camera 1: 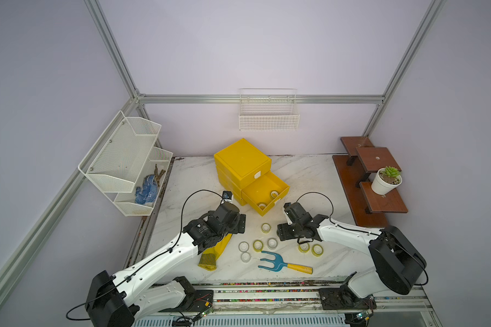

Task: Place the transparent tape into the drawer according to color
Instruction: Place the tape in the drawer, then pick up the tape at the center of the board.

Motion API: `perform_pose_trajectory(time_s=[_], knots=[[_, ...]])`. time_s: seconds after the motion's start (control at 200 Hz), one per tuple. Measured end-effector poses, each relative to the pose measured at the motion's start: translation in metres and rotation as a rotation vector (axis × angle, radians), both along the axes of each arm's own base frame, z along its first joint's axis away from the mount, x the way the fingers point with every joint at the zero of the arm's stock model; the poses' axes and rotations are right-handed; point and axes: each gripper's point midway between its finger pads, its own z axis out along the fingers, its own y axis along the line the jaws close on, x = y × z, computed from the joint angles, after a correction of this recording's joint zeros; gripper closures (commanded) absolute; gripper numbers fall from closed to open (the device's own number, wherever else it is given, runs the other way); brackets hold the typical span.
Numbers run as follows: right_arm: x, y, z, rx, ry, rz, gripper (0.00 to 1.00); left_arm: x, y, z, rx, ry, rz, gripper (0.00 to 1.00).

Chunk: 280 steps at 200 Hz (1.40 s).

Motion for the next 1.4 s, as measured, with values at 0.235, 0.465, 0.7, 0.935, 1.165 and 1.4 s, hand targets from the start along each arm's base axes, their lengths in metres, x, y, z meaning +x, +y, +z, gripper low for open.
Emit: perform_pose_trajectory(time_s=[0.235, 0.465, 0.7, 0.935, 1.165, 1.4], knots=[[0.003, 0.0, -0.009, -0.053, 0.0, 0.003, 0.33, 0.001, 0.002, 0.001, -0.005, -0.007, 0.022, 0.0], [0.003, 0.001, -0.011, -0.073, -0.008, 0.01, 0.46, 0.001, 0.002, 0.001, -0.006, -0.007, 0.026, 0.0], [0.003, 0.001, -0.008, -0.061, -0.01, 0.005, 0.53, 0.002, 0.004, 0.001, -0.003, -0.009, 0.033, 0.0], [0.006, 0.007, 0.039, 0.035, -0.097, -0.008, 0.55, 0.003, 0.005, 0.001, 0.001, -0.013, 0.04, 0.0], [0.012, 0.011, 0.113, 0.142, -0.235, -0.013, 0.56, 0.003, 0.006, 0.001, 0.002, -0.014, 0.044, 0.0], [0.032, 0.019, 0.203, 0.243, -0.437, -0.015, 0.56, 0.003, 0.006, 0.001, -0.01, -0.012, 0.057, 0.0]])
